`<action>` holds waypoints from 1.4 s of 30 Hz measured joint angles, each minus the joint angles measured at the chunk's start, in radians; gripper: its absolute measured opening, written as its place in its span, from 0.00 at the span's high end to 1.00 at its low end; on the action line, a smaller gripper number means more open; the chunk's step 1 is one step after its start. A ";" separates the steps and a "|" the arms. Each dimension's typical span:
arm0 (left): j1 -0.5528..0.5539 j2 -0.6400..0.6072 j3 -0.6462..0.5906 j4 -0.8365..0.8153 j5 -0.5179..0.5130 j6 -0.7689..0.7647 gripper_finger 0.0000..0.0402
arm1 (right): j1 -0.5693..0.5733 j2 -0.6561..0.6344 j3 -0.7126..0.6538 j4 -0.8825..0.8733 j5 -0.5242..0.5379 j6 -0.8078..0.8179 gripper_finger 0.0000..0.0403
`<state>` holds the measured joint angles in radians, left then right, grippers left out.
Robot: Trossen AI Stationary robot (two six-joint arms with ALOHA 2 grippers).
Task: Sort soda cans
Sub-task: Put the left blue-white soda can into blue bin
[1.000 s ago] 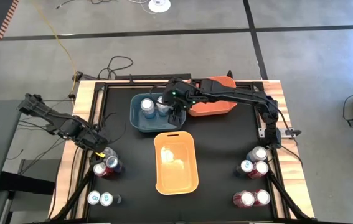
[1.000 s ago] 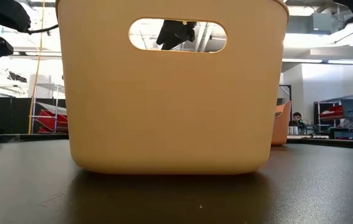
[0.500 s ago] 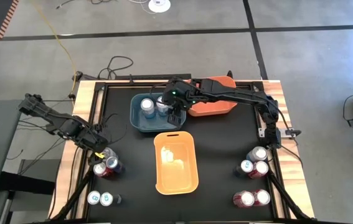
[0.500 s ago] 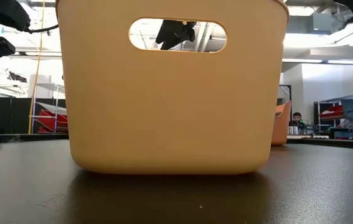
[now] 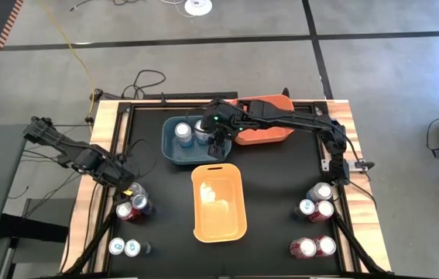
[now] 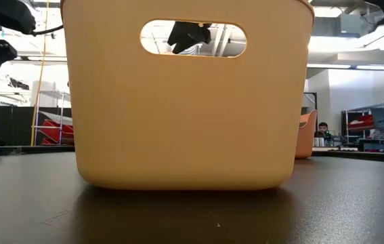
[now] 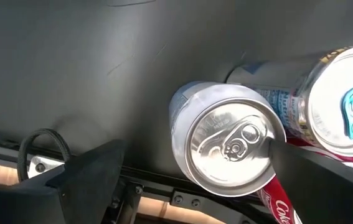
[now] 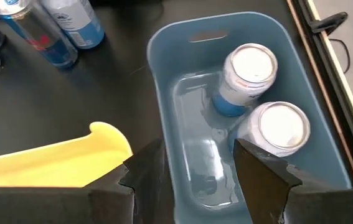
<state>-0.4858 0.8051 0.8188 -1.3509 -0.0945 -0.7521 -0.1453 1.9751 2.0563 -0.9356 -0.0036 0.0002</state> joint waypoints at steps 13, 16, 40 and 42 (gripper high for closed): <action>0.001 0.000 0.068 -0.052 -0.001 0.048 0.00 | 0.028 0.000 -0.035 0.048 -0.020 0.020 0.48; 0.001 -0.001 0.101 -0.096 0.007 0.063 0.00 | 0.053 0.002 -0.074 0.048 -0.044 0.015 0.48; -0.066 0.098 0.111 -0.044 -0.036 0.098 0.00 | 0.144 -0.039 -0.261 0.161 -0.022 0.095 0.48; -0.082 0.110 0.111 -0.063 -0.044 0.091 0.00 | 0.148 -0.041 -0.263 0.158 -0.009 0.098 0.48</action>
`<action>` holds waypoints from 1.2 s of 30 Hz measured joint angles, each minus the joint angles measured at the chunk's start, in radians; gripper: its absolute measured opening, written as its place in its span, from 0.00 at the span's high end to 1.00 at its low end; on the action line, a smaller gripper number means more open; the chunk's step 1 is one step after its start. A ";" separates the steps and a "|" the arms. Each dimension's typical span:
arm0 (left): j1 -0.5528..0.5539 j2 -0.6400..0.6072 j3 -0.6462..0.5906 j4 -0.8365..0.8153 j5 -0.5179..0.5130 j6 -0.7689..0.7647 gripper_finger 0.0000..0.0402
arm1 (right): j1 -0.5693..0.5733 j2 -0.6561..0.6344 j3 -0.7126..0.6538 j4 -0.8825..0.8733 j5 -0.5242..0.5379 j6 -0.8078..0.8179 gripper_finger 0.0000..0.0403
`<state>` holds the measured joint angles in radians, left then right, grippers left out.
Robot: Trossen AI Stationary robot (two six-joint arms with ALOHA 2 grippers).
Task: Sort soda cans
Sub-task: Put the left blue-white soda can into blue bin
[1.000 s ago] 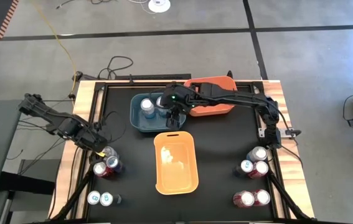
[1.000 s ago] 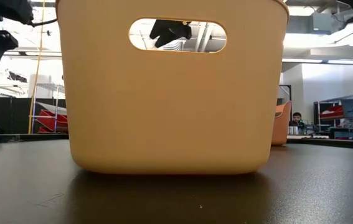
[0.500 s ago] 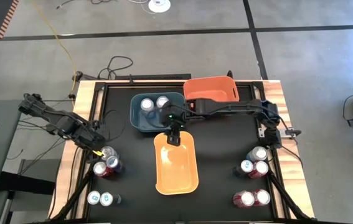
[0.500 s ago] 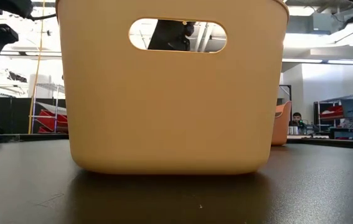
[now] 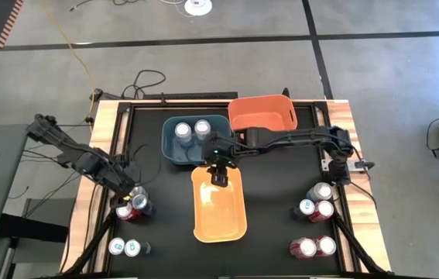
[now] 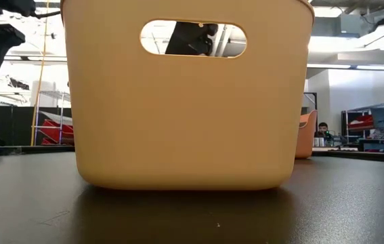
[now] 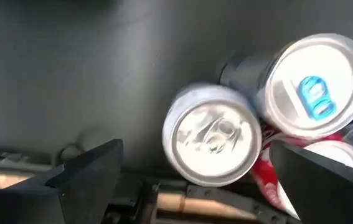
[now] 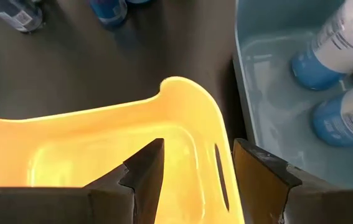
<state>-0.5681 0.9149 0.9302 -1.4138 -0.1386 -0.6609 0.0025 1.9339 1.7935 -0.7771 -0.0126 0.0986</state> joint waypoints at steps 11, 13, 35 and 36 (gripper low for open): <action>-0.087 0.050 -0.056 0.041 -0.015 -0.069 0.00 | 0.009 0.000 0.000 0.004 0.015 0.007 0.48; -0.087 0.055 -0.065 0.045 -0.025 -0.075 0.00 | 0.009 0.000 0.000 0.004 0.015 0.009 0.48; -0.087 0.053 -0.119 0.093 -0.082 -0.096 0.31 | -0.028 0.000 0.000 0.149 0.014 0.032 0.48; -0.086 0.053 -0.119 0.084 -0.096 -0.104 0.31 | -0.035 0.000 0.000 0.158 0.014 0.032 0.48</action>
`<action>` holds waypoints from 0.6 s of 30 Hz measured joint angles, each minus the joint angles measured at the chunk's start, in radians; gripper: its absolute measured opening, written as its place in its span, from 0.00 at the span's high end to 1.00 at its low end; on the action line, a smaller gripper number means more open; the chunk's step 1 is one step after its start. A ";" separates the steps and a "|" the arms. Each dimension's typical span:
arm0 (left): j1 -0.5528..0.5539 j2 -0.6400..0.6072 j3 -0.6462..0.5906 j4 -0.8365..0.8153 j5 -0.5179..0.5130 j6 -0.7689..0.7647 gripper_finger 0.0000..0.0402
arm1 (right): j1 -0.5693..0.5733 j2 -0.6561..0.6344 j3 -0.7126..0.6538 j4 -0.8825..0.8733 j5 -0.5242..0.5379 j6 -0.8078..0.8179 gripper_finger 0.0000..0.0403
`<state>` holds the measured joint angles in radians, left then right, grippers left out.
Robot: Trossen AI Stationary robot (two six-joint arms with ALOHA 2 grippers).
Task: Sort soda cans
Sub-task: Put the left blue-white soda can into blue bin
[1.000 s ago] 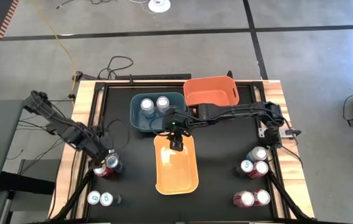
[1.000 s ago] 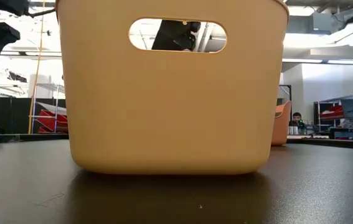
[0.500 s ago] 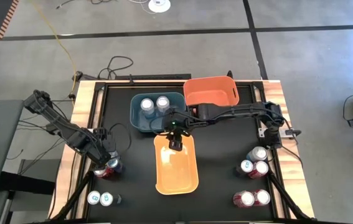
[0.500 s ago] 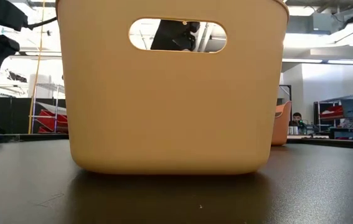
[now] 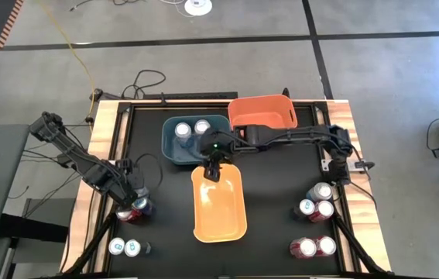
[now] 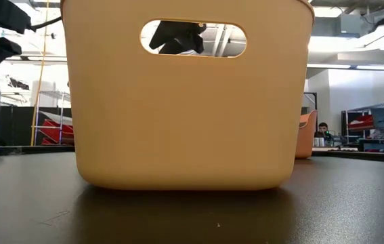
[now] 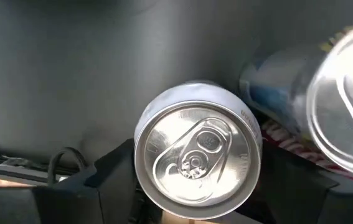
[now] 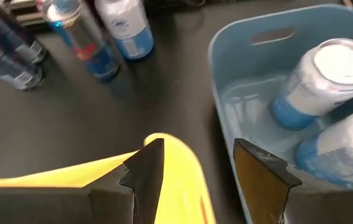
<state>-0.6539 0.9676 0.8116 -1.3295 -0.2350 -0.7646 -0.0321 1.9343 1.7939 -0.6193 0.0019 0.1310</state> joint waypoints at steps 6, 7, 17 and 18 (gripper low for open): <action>0.053 -0.016 0.034 -0.120 -0.071 -0.020 0.31 | -0.042 -0.013 0.000 0.016 0.000 -0.016 0.48; 0.066 -0.020 0.044 -0.134 -0.077 -0.020 0.31 | -0.049 -0.019 0.000 0.007 0.000 -0.022 0.48; 0.262 -0.018 0.305 -0.167 -0.137 0.184 0.31 | -0.119 -0.173 0.000 -0.139 0.000 -0.052 0.48; 0.289 -0.004 0.345 -0.169 -0.137 0.221 0.31 | -0.128 -0.196 0.000 -0.164 0.000 -0.047 0.48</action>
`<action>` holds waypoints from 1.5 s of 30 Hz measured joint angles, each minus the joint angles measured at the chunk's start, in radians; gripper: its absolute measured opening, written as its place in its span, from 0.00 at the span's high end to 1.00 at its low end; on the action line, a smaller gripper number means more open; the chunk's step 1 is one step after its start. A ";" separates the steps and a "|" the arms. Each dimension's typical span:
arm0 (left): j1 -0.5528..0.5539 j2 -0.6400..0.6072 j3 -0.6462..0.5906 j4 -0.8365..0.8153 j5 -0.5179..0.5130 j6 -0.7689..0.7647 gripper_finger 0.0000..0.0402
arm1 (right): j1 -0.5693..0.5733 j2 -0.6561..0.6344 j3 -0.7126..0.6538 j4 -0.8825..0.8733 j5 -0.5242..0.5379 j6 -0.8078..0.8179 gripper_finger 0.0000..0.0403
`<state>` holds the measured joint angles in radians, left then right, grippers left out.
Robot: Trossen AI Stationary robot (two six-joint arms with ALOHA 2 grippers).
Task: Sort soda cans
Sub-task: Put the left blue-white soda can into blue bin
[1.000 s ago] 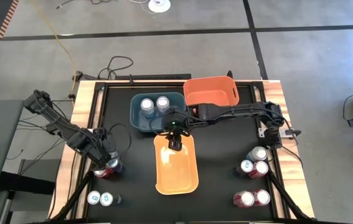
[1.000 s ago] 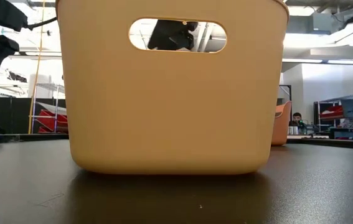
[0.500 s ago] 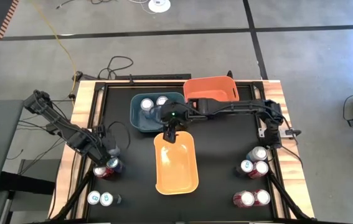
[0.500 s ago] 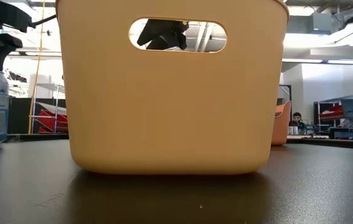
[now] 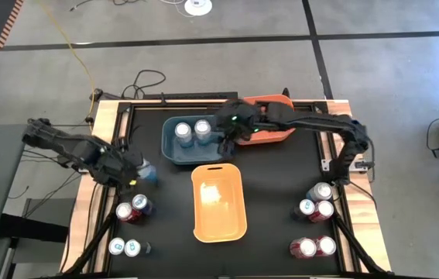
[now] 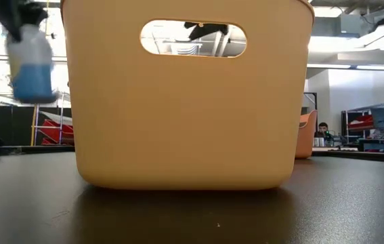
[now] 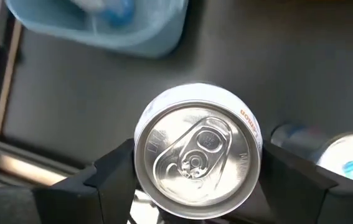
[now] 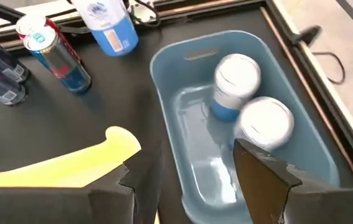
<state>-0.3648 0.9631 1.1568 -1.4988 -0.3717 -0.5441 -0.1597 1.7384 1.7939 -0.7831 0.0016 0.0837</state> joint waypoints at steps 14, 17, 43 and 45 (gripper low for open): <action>0.398 0.385 0.439 0.034 0.038 0.480 0.31 | -0.067 -0.132 0.000 -0.233 0.053 0.048 0.48; 0.459 0.433 0.442 0.087 0.061 0.529 0.31 | -0.060 -0.131 0.000 -0.284 0.074 0.059 0.48; 0.650 0.496 0.049 0.503 0.191 0.578 0.31 | -0.102 -0.219 0.000 -0.359 0.169 -0.002 0.48; 0.656 0.495 0.026 0.527 0.194 0.578 0.31 | -0.105 -0.215 0.000 -0.359 0.169 0.001 0.48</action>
<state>0.2914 1.4586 1.1824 -0.9714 -0.1774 0.0337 -0.2646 1.5235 1.7935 -1.1423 0.1711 0.0848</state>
